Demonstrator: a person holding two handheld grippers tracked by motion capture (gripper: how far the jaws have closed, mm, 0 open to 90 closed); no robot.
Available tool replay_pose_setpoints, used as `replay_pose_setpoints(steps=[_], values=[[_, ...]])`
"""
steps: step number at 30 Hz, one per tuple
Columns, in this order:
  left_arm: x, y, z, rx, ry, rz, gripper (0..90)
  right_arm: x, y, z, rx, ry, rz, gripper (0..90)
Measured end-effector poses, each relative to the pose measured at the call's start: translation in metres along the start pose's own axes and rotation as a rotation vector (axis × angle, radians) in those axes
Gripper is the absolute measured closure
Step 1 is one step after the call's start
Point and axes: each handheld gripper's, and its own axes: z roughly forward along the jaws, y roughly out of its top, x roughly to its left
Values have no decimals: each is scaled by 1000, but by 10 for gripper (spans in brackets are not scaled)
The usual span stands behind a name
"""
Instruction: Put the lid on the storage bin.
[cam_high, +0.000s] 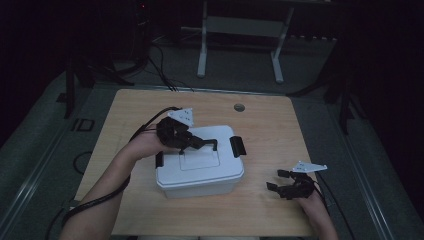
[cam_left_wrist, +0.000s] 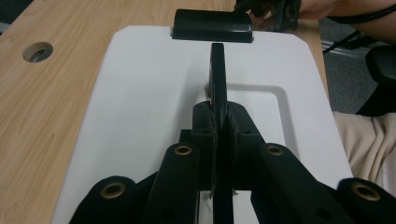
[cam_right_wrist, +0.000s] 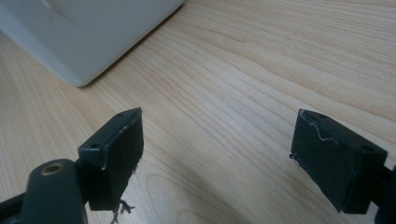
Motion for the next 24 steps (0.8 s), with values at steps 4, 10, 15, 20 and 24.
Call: replay_pose_setpoints(steps=[4, 10, 15, 20, 24], values=[[-1, -3, -2, 3, -7, 0, 831, 0, 0, 0, -2, 1, 1, 168], [2, -4, -1, 1, -19, -6, 831, 0, 0, 1, 4, -1, 3, 168], [6, -1, 4, 17, -31, -2, 830, 0, 0, 1, 5, 0, 5, 168], [10, -1, 5, 15, -41, -3, 827, -1, -1, 1, 9, 1, 4, 168], [10, 2, 5, 7, -50, -4, 830, -1, -1, 1, 7, 2, 6, 168]])
